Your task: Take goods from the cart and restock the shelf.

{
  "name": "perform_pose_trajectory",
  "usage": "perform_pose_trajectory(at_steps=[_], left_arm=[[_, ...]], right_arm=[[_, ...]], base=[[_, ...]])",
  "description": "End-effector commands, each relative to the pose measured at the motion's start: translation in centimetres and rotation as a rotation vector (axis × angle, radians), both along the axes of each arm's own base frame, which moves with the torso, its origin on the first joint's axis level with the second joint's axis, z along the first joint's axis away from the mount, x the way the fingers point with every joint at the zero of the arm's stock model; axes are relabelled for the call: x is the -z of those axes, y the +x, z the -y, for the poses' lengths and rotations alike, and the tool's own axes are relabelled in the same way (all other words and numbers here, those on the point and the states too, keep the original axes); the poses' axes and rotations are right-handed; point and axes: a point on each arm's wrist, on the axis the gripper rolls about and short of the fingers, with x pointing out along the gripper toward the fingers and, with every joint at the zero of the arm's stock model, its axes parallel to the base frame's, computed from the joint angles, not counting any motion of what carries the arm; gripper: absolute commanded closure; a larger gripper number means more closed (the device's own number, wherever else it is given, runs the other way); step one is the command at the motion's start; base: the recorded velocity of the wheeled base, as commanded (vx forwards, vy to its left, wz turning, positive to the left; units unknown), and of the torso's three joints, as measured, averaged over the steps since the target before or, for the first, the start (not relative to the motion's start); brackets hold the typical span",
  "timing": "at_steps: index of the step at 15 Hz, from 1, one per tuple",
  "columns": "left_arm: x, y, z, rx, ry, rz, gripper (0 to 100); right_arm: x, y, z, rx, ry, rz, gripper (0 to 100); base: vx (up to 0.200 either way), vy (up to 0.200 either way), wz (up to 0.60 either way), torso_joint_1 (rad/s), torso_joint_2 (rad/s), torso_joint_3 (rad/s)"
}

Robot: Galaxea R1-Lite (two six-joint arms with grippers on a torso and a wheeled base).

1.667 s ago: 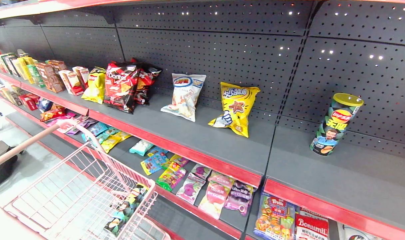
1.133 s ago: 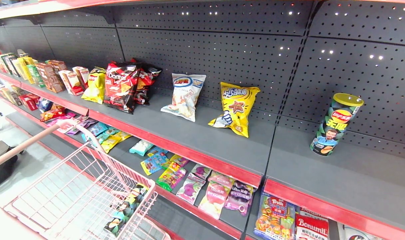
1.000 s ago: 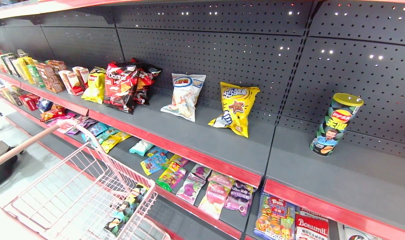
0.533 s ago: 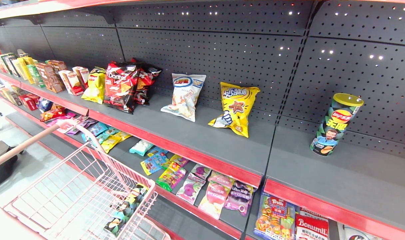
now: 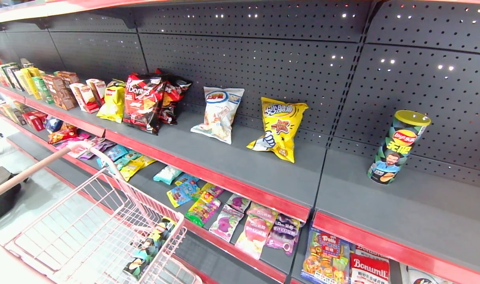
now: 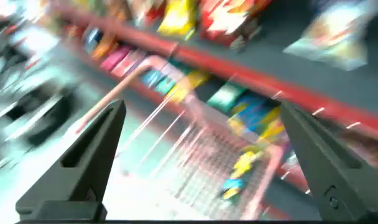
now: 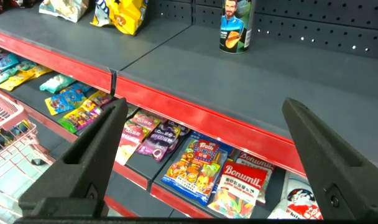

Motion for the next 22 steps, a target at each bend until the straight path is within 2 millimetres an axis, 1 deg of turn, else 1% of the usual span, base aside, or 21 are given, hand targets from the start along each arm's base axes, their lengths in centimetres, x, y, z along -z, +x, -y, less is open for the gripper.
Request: perform_pose_trajectory(at_steps=[1, 2, 3, 4, 5, 6, 7, 8, 9, 11, 12, 13, 14, 16, 19, 20, 21, 22], left_arm=[[1.2, 11.9, -4.9, -0.258, 0.029, -0.378, 0], [1.9, 14.1, -6.3, -0.289, 0.013, -0.435, 0], [2.3, 15.0, -6.8, -0.292, 0.008, -0.465, 0], [4.9, 16.7, -7.4, -0.249, 0.028, -0.625, 0], [5.8, 17.1, -7.5, -0.216, 0.035, -0.687, 0], [7.4, 17.6, -7.6, -0.159, 0.031, -0.786, 0], [12.1, 20.0, -8.0, -0.017, -0.029, -0.973, 0], [14.4, 21.4, -8.0, 0.024, -0.051, -1.047, 0], [16.9, 23.3, -7.9, 0.076, -0.06, -1.093, 0], [20.2, 25.8, -6.8, 0.242, -0.092, -1.082, 0], [22.0, 26.7, -6.8, 0.292, -0.091, -1.109, 0], [23.1, 27.2, -7.0, 0.303, -0.088, -1.124, 0], [24.8, 28.0, -7.2, 0.326, -0.108, -1.13, 0], [26.7, 29.4, -7.1, 0.415, -0.157, -1.089, 0], [28.6, 30.4, -6.9, 0.453, -0.143, -1.117, 0], [29.4, 31.2, -6.9, 0.461, -0.143, -1.12, 0], [29.6, 31.6, -6.5, 0.475, -0.146, -1.118, 0], [30.2, 31.6, -6.4, 0.483, -0.147, -1.132, 0]], right_arm=[[0.0, 0.0, 0.0, -0.001, 0.0, 0.001, 0], [0.0, 0.0, 0.0, -0.001, 0.0, 0.001, 0], [0.0, 0.0, 0.0, -0.001, 0.0, 0.001, 0], [0.0, 0.0, 0.0, -0.001, 0.0, 0.001, 0], [0.0, 0.0, 0.0, -0.001, 0.0, 0.001, 0], [0.0, 0.0, 0.0, -0.001, 0.0, 0.001, 0], [0.0, 0.0, 0.0, -0.001, 0.001, 0.001, 0], [0.0, 0.0, 0.0, 0.0, 0.0, 0.001, 0], [0.0, 0.0, 0.0, -0.001, -0.003, 0.001, 0], [0.0, 0.0, 0.0, 0.0, -0.006, 0.001, 0], [0.0, 0.0, 0.0, 0.0, -0.006, 0.001, 0], [0.0, 0.0, 0.0, -0.001, -0.008, 0.001, 0], [0.0, 0.0, 0.0, -0.001, -0.008, 0.001, 0], [0.0, 0.0, 0.0, -0.001, -0.008, 0.001, 0], [0.0, 0.0, 0.0, -0.001, -0.008, -0.001, 0], [0.0, 0.0, 0.0, -0.001, -0.008, 0.001, 0], [0.0, 0.0, 0.0, -0.001, -0.008, 0.001, 0], [0.0, 0.0, 0.0, -0.001, -0.008, 0.001, 0]], base=[[0.0, 0.0, 0.0, 0.0, 0.0, 0.0], [0.0, 0.0, 0.0, 0.0, 0.0, 0.0], [0.0, 0.0, 0.0, 0.0, 0.0, 0.0], [0.0, 0.0, 0.0, 0.0, 0.0, 0.0], [0.0, 0.0, 0.0, 0.0, 0.0, 0.0], [0.0, 0.0, 0.0, 0.0, 0.0, 0.0], [0.0, 0.0, 0.0, 0.0, 0.0, 0.0], [0.0, 0.0, 0.0, 0.0, 0.0, 0.0], [0.0, 0.0, 0.0, 0.0, 0.0, 0.0], [0.0, 0.0, 0.0, 0.0, 0.0, 0.0], [0.0, 0.0, 0.0, 0.0, 0.0, 0.0], [0.0, 0.0, 0.0, 0.0, 0.0, 0.0], [0.0, 0.0, 0.0, 0.0, 0.0, 0.0], [0.0, 0.0, 0.0, 0.0, 0.0, 0.0], [0.0, 0.0, 0.0, 0.0, 0.0, 0.0], [0.0, 0.0, 0.0, 0.0, 0.0, 0.0], [0.0, 0.0, 0.0, 0.0, 0.0, 0.0], [0.0, 0.0, 0.0, 0.0, 0.0, 0.0]])
